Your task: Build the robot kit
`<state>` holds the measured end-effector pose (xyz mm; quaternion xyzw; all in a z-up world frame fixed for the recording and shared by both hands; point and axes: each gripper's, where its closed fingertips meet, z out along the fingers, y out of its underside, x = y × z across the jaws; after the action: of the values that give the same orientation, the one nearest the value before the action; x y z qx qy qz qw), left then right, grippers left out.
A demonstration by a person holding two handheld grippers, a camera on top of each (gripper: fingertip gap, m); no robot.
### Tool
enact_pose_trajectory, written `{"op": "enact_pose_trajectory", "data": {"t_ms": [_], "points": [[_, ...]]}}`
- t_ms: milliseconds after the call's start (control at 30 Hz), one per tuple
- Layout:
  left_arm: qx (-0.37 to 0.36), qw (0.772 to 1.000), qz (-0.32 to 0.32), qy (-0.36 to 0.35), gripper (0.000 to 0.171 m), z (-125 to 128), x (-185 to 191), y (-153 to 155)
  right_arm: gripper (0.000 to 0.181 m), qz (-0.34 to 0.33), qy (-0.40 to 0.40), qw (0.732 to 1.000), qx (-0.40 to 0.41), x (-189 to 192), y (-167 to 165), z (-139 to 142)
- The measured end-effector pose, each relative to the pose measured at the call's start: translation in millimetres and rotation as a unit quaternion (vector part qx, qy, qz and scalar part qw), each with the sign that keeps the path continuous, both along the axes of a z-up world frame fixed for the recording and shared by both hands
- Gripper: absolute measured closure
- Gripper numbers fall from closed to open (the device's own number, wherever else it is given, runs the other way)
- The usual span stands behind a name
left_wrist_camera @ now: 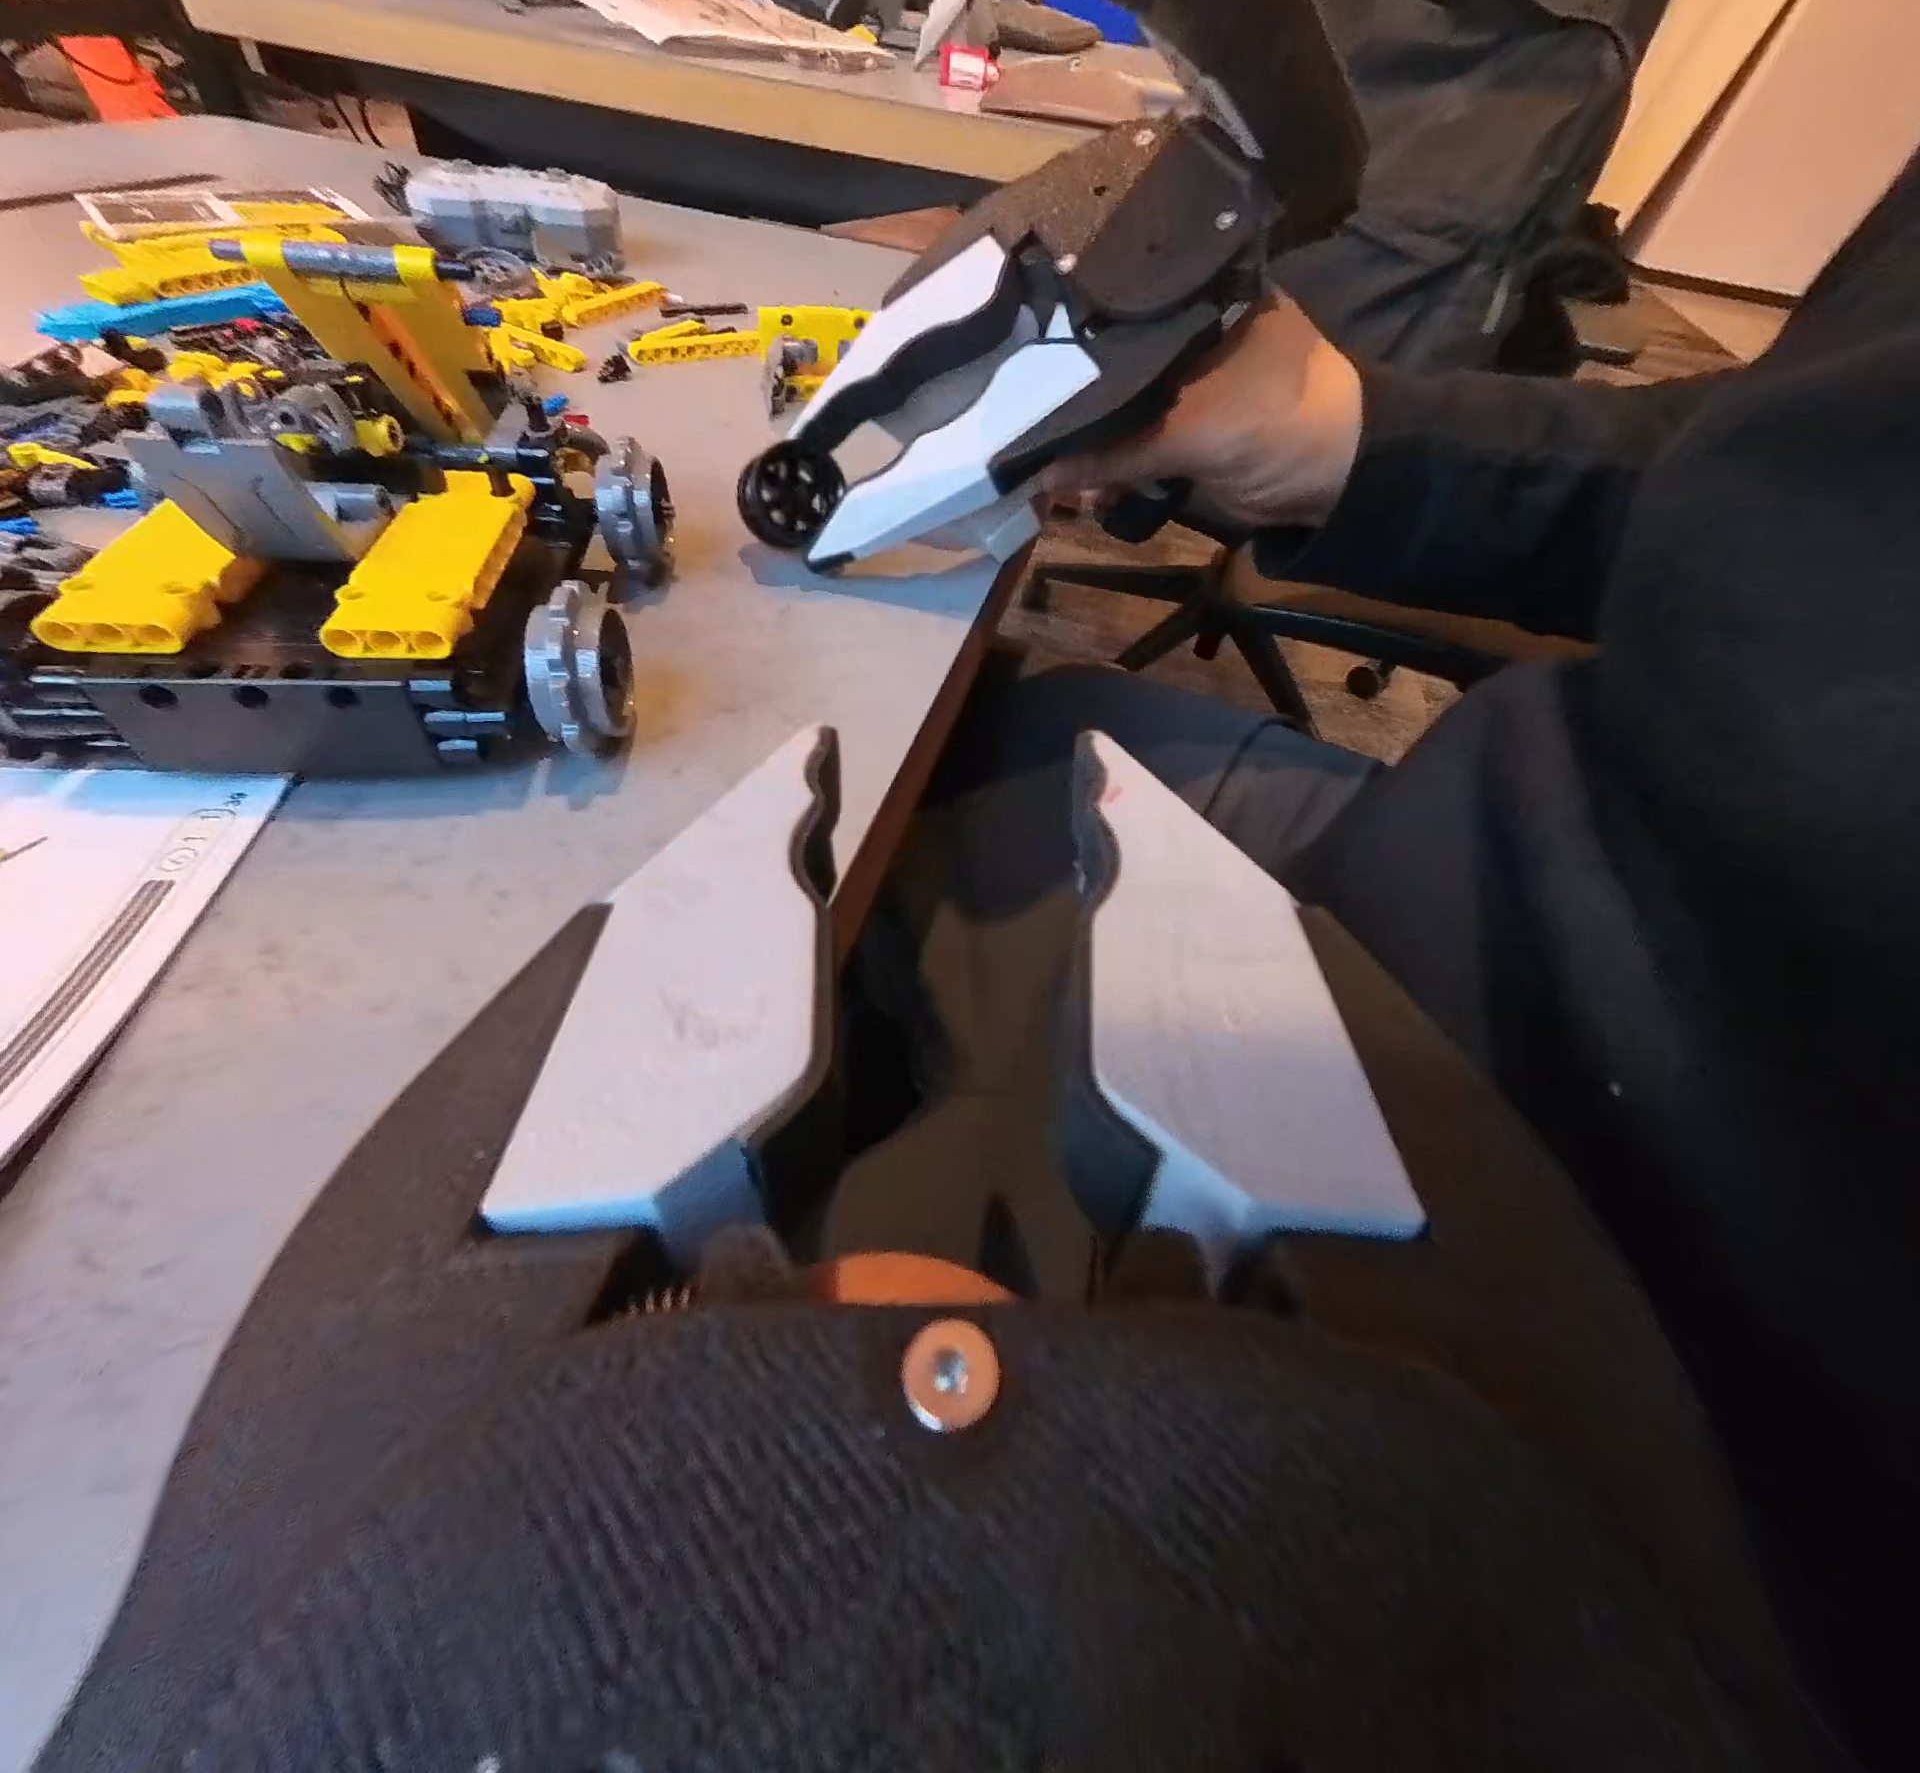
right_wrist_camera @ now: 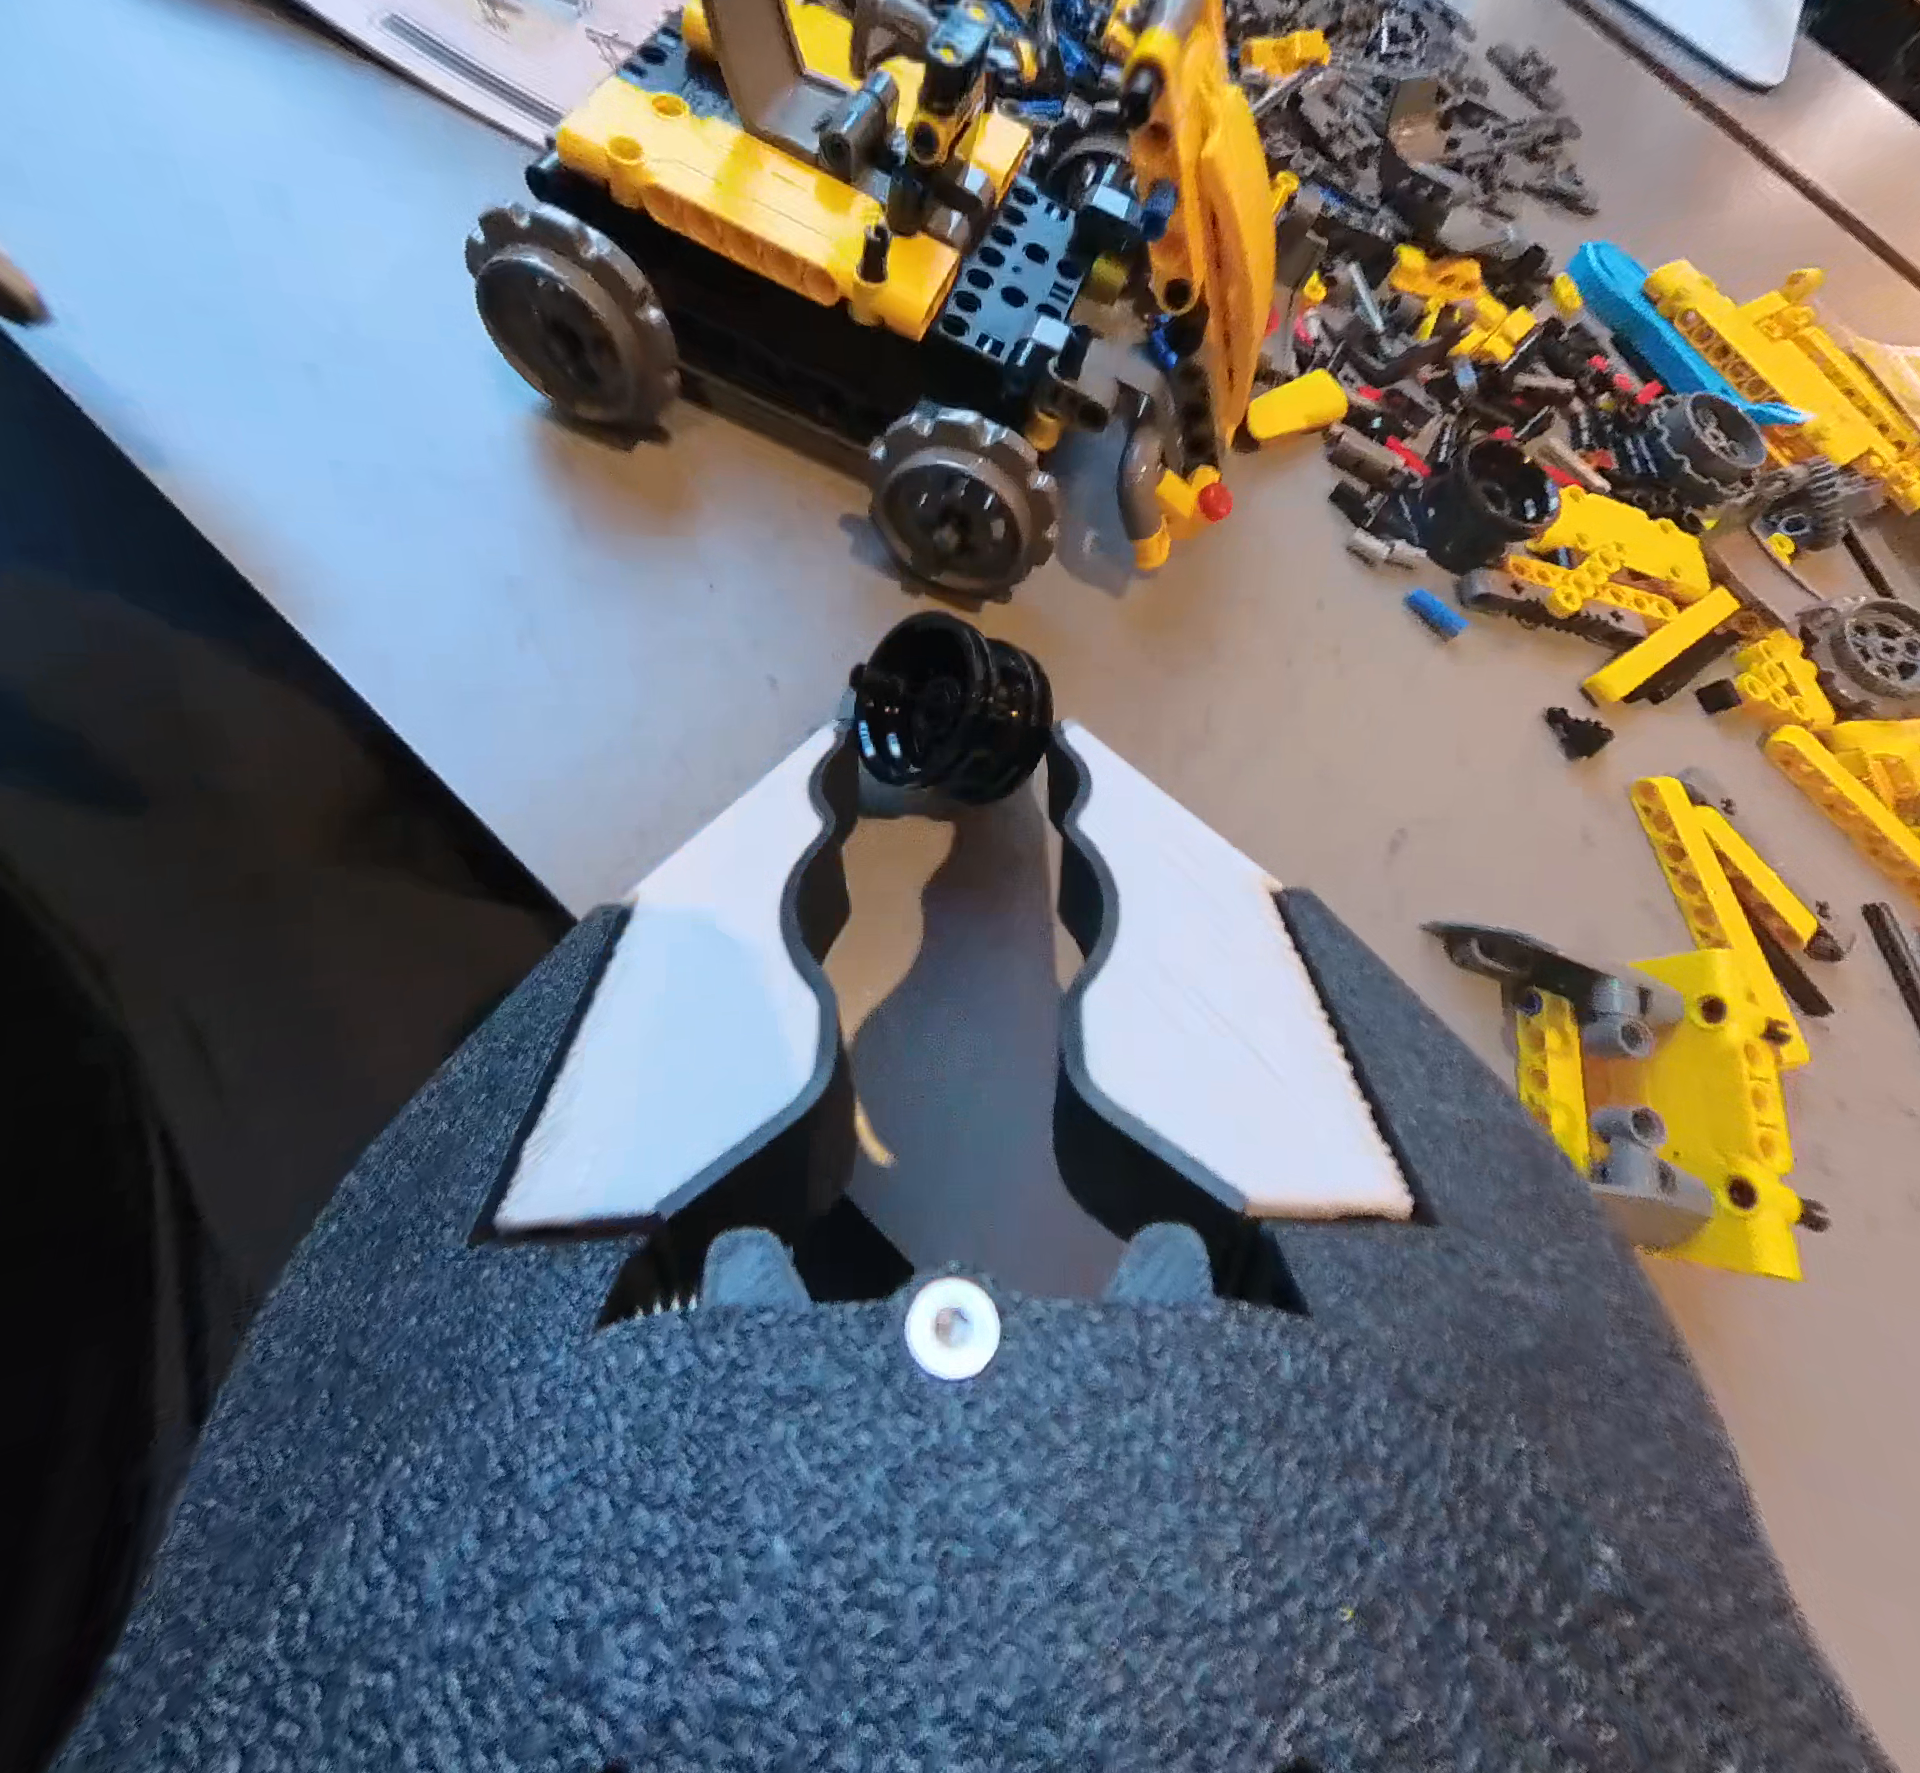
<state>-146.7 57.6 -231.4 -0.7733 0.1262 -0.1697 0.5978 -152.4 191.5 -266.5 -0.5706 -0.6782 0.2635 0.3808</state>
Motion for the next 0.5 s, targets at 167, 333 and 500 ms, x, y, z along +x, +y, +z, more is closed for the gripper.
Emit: {"op": "enact_pose_trajectory", "data": {"t_ms": [167, 333, 500], "points": [[-0.023, 1.000, -0.011, -0.012, 0.129, -9.1, 1.1, 0.6, 0.145, -0.013, -0.005, 0.999, 0.045, -2.7, 12.0, 0.6], [-0.037, 0.999, -0.015, -0.025, 0.129, -12.0, 0.0, 0.3, 0.144, -0.003, -0.030, 0.999, 0.028, -5.8, 14.1, -3.3], [-0.040, 0.999, -0.015, -0.027, 0.129, -12.5, -1.6, -0.6, 0.144, -0.004, -0.030, 0.999, 0.011, -5.3, 15.2, -3.4]]}}
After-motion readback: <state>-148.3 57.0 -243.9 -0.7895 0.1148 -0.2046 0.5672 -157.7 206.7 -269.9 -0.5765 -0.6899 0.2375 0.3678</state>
